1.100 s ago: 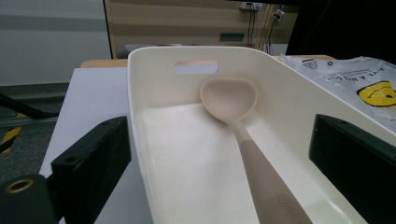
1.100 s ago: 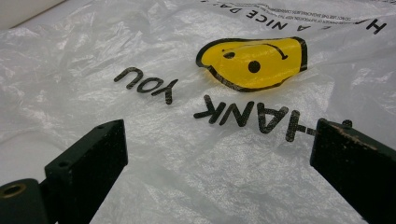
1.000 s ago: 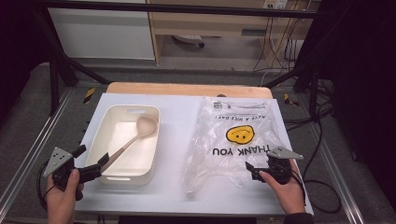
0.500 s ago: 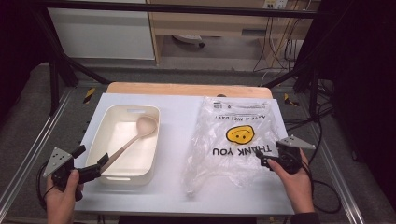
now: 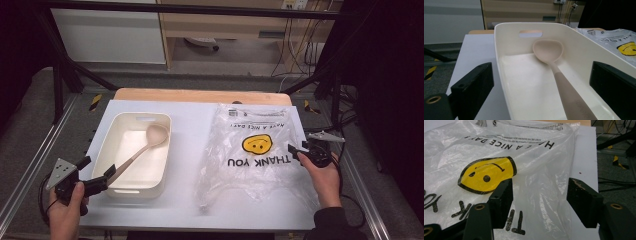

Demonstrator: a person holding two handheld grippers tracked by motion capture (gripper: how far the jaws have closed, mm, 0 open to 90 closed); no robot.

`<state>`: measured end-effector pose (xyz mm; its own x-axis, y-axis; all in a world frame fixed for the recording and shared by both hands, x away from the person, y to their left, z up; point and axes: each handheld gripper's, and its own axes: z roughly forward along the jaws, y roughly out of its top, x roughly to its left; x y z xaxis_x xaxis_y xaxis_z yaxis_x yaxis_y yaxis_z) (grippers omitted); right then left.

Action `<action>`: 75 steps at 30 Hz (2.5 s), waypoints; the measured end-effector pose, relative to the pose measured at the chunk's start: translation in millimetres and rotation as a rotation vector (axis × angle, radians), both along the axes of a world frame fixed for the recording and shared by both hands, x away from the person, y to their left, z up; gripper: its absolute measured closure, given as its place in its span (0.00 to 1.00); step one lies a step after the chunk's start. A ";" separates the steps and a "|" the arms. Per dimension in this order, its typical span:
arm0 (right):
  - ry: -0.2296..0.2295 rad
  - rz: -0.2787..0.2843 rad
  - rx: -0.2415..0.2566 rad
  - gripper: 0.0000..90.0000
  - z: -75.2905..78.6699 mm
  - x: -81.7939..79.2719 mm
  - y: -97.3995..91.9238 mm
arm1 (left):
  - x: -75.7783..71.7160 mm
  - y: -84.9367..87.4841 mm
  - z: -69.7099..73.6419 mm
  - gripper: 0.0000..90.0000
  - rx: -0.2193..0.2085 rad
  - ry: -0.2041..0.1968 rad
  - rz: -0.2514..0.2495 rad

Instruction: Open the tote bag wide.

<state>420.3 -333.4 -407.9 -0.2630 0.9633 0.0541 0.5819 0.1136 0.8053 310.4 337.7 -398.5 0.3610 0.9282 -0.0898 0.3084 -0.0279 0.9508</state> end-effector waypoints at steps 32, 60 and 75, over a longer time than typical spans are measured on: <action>0.127 0.120 0.005 0.91 -10.9 -48.5 12.2 | -0.4 -1.2 0.2 0.06 -0.003 0.000 -0.006; 0.013 0.085 -0.038 0.39 12.4 -12.1 20.9 | -1.1 -1.3 -0.2 0.06 0.014 -0.003 0.002; 0.127 -0.008 -0.043 0.37 -36.2 41.4 2.1 | -1.4 -1.4 -0.6 0.06 0.021 -0.005 0.014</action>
<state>461.7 -331.3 -444.1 -0.2486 0.9676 0.0450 0.6800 0.1413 0.7194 309.0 336.2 -399.2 0.3487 0.9347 -0.0687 0.3039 -0.0434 0.9517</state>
